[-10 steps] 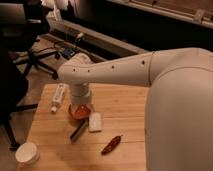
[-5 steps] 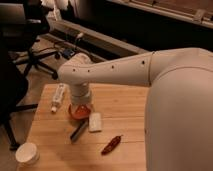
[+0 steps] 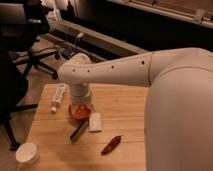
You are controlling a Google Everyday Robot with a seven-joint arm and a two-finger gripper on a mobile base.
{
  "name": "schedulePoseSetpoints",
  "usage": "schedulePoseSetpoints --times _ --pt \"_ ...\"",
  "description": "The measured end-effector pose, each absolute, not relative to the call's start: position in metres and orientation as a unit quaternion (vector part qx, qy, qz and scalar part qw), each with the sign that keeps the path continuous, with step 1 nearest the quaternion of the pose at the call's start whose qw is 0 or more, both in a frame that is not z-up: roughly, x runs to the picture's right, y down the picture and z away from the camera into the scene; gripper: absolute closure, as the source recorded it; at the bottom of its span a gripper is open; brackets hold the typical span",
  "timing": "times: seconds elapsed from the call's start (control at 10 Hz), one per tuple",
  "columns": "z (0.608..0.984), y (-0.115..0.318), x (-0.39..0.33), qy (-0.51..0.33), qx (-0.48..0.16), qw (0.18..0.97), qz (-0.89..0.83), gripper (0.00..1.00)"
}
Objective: Place the eraser in the ceramic cup
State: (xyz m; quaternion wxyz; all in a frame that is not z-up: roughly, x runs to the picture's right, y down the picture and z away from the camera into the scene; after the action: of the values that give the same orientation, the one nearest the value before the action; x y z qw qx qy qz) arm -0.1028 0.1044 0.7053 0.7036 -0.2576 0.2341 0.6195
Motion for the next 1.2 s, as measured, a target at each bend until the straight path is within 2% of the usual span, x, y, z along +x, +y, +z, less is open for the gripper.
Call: schedulePoseSetpoints --times 0.6,1.2 --pt "0.709 0.120 -0.122 0.172 -0.271 0.863 0.389 0.35" --pt "0.691 0.147 -0.153 0.068 -0.356 0.923 0.125 0.35"
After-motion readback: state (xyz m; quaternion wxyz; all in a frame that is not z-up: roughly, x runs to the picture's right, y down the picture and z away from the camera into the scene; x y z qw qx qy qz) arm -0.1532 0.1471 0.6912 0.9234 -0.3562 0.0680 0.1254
